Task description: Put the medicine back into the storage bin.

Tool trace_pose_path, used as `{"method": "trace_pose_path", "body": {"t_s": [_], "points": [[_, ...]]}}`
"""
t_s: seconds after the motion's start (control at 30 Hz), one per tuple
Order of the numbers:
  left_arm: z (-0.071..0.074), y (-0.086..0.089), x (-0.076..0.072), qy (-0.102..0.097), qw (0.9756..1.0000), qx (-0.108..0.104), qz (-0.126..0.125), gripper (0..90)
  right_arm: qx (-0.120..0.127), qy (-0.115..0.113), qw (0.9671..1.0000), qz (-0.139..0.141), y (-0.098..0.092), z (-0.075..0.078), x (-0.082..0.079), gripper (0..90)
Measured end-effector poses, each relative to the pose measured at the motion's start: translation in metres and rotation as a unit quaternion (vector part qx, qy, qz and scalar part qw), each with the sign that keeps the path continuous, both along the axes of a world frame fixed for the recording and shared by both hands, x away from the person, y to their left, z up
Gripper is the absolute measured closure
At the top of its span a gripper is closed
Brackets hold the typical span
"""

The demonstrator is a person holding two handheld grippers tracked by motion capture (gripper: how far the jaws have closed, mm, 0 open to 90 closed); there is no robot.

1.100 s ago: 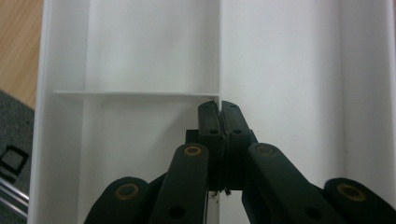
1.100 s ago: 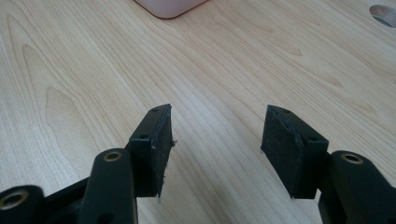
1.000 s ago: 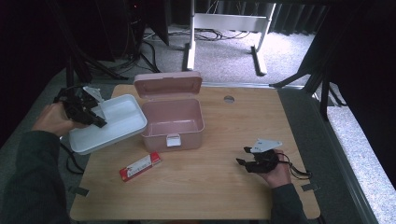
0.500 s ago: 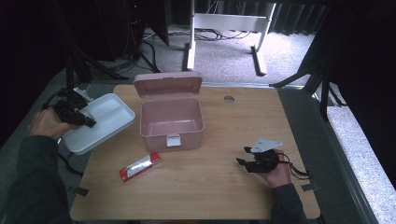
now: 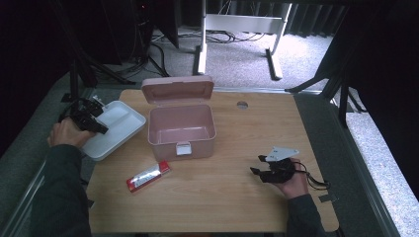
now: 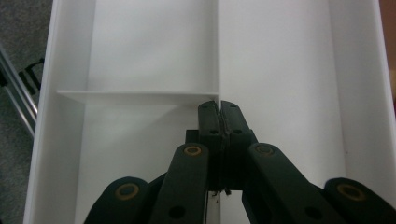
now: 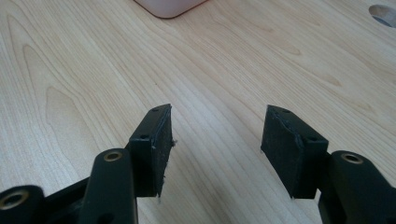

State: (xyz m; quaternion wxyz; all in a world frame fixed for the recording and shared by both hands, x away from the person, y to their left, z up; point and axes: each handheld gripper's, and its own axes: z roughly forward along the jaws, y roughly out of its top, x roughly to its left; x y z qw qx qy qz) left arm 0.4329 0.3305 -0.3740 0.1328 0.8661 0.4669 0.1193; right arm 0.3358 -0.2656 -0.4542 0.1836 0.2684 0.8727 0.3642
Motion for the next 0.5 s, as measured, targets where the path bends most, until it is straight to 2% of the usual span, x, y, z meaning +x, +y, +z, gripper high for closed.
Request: {"method": "trace_pose_path", "body": {"t_s": [0.13,0.37,0.5], "points": [[-0.010,-0.005,0.005,-0.004,0.9999,-0.008,0.014,89.4,0.000,0.000,1.0000,-0.001,-0.001,0.000,0.000,42.4],[-0.031,-0.018,0.011,0.004,0.9999,-0.005,0.011,89.4,0.000,0.000,1.0000,0.000,-0.001,0.000,0.000,42.4],[-0.041,-0.023,0.011,0.001,0.9998,-0.002,0.018,89.4,0.000,0.000,1.0000,0.000,-0.001,0.000,0.000,42.6]]}}
